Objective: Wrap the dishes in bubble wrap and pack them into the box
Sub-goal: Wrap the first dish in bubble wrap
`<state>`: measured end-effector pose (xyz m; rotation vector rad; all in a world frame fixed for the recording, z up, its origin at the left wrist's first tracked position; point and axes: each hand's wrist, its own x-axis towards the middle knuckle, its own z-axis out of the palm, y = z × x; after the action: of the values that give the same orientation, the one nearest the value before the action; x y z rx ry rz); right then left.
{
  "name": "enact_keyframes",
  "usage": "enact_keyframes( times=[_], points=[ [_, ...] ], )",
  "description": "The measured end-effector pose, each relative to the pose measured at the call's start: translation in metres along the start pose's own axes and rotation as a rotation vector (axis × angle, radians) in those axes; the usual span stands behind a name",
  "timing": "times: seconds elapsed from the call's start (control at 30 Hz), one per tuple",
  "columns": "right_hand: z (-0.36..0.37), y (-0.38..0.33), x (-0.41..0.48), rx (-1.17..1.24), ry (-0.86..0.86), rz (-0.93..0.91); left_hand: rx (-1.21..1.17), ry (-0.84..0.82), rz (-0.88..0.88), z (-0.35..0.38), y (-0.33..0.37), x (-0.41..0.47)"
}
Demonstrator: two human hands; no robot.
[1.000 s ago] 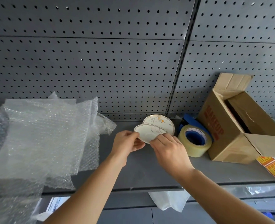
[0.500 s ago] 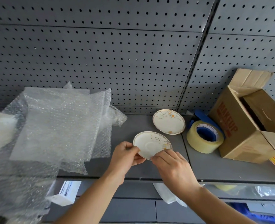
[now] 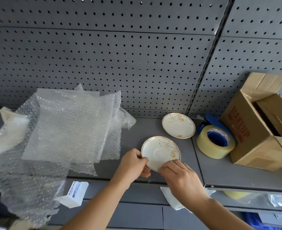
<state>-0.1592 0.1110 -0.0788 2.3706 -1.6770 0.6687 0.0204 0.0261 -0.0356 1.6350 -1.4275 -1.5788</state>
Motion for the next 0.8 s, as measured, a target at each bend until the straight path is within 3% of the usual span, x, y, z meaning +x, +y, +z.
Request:
enact_keyframes(
  times=[0.13, 0.33, 0.47, 0.57, 0.63, 0.8],
  points=[
    [0.000, 0.001, -0.003, 0.022, -0.012, 0.047, 0.098, -0.030, 0.045, -0.003, 0.006, -0.007],
    [-0.015, -0.009, 0.008, 0.135, -0.003, 0.160, 0.007, -0.031, 0.072, -0.019, 0.002, -0.027],
    [-0.024, -0.022, 0.059, 0.495, -0.033, 0.511, -0.065, -0.065, 0.106, -0.037, -0.004, -0.049],
    [-0.027, -0.038, 0.116, 0.785, -0.212, 0.728, -0.129, -0.080, 0.119, -0.055, -0.009, -0.064],
    [-0.016, -0.049, 0.149, 0.937, -0.322, 0.802, -0.150, -0.055, 0.122, -0.068, -0.012, -0.069],
    [0.014, -0.083, 0.199, 1.059, -0.381, 0.884, -0.187, 0.016, 0.102, -0.092, -0.017, -0.073]
  ],
)
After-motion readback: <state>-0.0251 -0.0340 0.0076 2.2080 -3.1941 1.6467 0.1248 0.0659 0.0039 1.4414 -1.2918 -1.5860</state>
